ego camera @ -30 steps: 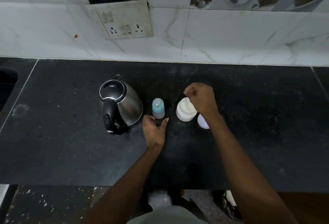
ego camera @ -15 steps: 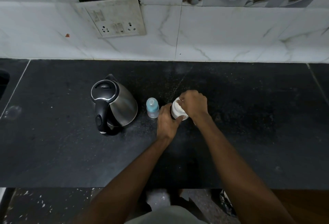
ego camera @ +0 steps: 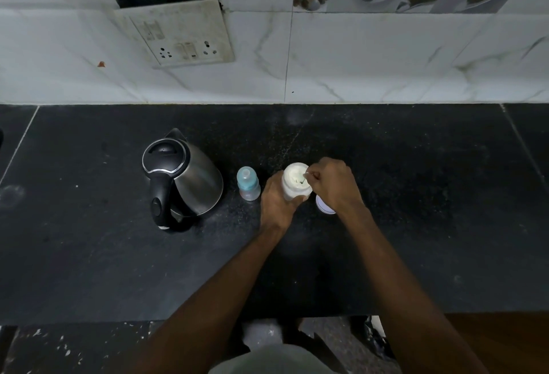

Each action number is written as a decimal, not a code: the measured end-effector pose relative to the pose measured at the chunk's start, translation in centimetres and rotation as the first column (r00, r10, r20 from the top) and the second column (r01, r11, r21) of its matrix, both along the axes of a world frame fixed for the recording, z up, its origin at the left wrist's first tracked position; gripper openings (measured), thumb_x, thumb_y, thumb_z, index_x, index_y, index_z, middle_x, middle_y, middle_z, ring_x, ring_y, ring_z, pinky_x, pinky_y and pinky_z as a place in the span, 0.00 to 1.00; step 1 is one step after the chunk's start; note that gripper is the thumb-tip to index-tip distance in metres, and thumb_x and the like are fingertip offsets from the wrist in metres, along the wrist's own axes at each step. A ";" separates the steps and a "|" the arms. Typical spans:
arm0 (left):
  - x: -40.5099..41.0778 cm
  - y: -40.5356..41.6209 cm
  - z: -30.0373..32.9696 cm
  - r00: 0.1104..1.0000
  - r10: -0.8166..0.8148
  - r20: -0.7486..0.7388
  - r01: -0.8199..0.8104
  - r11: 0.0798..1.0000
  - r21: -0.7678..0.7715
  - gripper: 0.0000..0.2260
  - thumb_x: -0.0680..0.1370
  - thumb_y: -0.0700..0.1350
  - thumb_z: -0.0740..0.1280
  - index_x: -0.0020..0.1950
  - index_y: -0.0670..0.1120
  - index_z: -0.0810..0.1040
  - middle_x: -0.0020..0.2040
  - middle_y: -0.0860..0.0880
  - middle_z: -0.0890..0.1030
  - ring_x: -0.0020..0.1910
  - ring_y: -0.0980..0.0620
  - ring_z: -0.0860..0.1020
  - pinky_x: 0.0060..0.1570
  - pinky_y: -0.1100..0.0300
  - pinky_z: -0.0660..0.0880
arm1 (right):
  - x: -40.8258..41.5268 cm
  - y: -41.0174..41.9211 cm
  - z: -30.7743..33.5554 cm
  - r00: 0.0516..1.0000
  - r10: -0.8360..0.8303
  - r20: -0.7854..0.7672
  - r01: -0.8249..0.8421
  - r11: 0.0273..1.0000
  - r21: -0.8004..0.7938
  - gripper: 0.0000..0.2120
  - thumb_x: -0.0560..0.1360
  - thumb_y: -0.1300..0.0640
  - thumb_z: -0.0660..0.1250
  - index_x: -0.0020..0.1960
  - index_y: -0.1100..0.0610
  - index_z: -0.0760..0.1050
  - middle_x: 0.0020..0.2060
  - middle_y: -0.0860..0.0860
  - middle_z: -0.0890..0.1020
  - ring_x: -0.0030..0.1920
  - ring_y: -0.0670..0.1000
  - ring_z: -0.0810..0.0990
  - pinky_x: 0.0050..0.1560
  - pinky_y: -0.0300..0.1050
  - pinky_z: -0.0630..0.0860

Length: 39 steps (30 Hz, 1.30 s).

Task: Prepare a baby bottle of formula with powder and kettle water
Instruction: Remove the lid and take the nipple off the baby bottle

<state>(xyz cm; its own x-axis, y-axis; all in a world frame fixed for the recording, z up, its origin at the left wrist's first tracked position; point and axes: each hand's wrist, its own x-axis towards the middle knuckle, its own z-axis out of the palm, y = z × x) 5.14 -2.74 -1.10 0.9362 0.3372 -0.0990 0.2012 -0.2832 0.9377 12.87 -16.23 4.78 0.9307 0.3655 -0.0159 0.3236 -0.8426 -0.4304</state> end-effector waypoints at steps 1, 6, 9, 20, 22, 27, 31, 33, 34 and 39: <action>0.0 0.0 0.0 1.000 0.003 -0.005 -0.003 1.000 -0.015 0.27 0.71 0.43 0.82 0.68 0.49 0.76 0.64 0.50 0.80 0.62 0.54 0.79 0.63 0.65 0.74 | -0.3 -0.3 -0.2 0.998 0.028 0.053 -0.028 1.000 -0.002 0.05 0.76 0.56 0.73 0.45 0.57 0.87 0.40 0.55 0.81 0.39 0.57 0.81 0.38 0.47 0.75; 0.0 0.1 -0.4 0.999 0.019 -0.037 -0.021 0.999 -0.041 0.30 0.70 0.47 0.83 0.69 0.50 0.76 0.64 0.50 0.81 0.63 0.53 0.80 0.65 0.54 0.78 | -1.6 -1.2 -0.7 0.987 -0.015 0.160 -0.004 0.993 0.118 0.04 0.74 0.58 0.74 0.42 0.57 0.86 0.35 0.52 0.81 0.34 0.54 0.80 0.35 0.42 0.72; 0.2 0.2 -0.5 0.999 0.014 -0.035 -0.015 1.000 -0.024 0.30 0.70 0.46 0.82 0.68 0.50 0.76 0.64 0.49 0.81 0.63 0.52 0.80 0.66 0.50 0.78 | -2.0 -1.4 -0.9 0.986 -0.121 0.117 0.089 0.965 0.246 0.02 0.73 0.60 0.77 0.42 0.58 0.87 0.36 0.53 0.84 0.35 0.53 0.82 0.40 0.41 0.74; 0.3 0.5 -0.7 0.998 0.014 -0.061 -0.016 0.999 -0.029 0.30 0.68 0.47 0.84 0.66 0.54 0.74 0.62 0.52 0.82 0.61 0.54 0.81 0.64 0.50 0.79 | -3.8 -2.2 -2.6 0.922 0.196 0.334 -0.197 0.980 -0.029 0.07 0.70 0.67 0.78 0.47 0.61 0.84 0.37 0.54 0.81 0.36 0.56 0.79 0.30 0.49 0.78; 0.4 0.6 -0.8 0.998 0.015 -0.069 -0.016 1.000 -0.026 0.31 0.67 0.47 0.84 0.66 0.52 0.75 0.62 0.51 0.82 0.61 0.53 0.81 0.64 0.49 0.79 | -4.1 -2.3 -2.5 0.921 0.214 0.325 -0.210 0.977 -0.046 0.07 0.70 0.67 0.78 0.46 0.61 0.84 0.37 0.54 0.81 0.35 0.56 0.79 0.30 0.48 0.78; 0.5 0.5 -0.8 0.996 0.033 -0.082 -0.033 0.999 0.001 0.30 0.68 0.44 0.84 0.66 0.47 0.76 0.62 0.49 0.83 0.61 0.51 0.81 0.64 0.48 0.79 | -3.0 -1.7 -1.7 0.968 -0.015 0.252 -0.025 0.987 0.156 0.03 0.76 0.61 0.74 0.46 0.60 0.85 0.37 0.54 0.81 0.35 0.54 0.79 0.35 0.47 0.77; 0.7 0.5 -0.9 0.995 0.042 -0.095 -0.040 0.999 0.024 0.29 0.68 0.42 0.84 0.66 0.45 0.76 0.62 0.47 0.83 0.61 0.48 0.81 0.64 0.46 0.79 | -1.3 -1.2 -1.3 0.989 -0.090 0.116 0.071 0.985 0.157 0.06 0.77 0.56 0.73 0.44 0.59 0.86 0.38 0.55 0.83 0.37 0.56 0.81 0.38 0.47 0.75; 0.7 0.6 -0.9 0.994 0.045 -0.098 -0.043 0.999 0.026 0.29 0.68 0.43 0.84 0.65 0.45 0.77 0.61 0.47 0.83 0.61 0.48 0.81 0.63 0.46 0.79 | -1.0 -1.0 -1.2 0.994 -0.099 0.046 0.091 0.985 0.144 0.07 0.77 0.56 0.73 0.45 0.59 0.86 0.40 0.56 0.85 0.40 0.56 0.82 0.42 0.48 0.77; 0.7 0.6 -0.8 0.994 0.044 -0.103 -0.042 0.999 0.022 0.29 0.68 0.43 0.84 0.65 0.45 0.77 0.61 0.48 0.83 0.60 0.49 0.81 0.63 0.47 0.79 | -1.0 -0.8 -1.1 0.994 -0.103 0.023 0.099 0.984 0.146 0.06 0.76 0.57 0.74 0.45 0.59 0.86 0.40 0.56 0.85 0.41 0.57 0.83 0.43 0.49 0.79; 0.7 0.7 -0.9 0.990 0.040 -0.134 -0.034 0.999 0.041 0.31 0.67 0.45 0.84 0.66 0.46 0.76 0.61 0.49 0.83 0.60 0.49 0.82 0.63 0.46 0.80 | -1.1 -0.3 -1.1 0.979 -0.169 -0.115 0.193 0.948 0.251 0.04 0.75 0.58 0.75 0.44 0.59 0.87 0.41 0.52 0.89 0.42 0.51 0.86 0.48 0.45 0.80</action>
<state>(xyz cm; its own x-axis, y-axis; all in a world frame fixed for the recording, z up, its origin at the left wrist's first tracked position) 5.87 -2.07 -2.01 0.9020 0.3773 -0.2099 0.3362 -0.3086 0.8898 11.77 -16.53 3.73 0.9806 0.1934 -0.0305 0.1251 -0.7386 -0.6624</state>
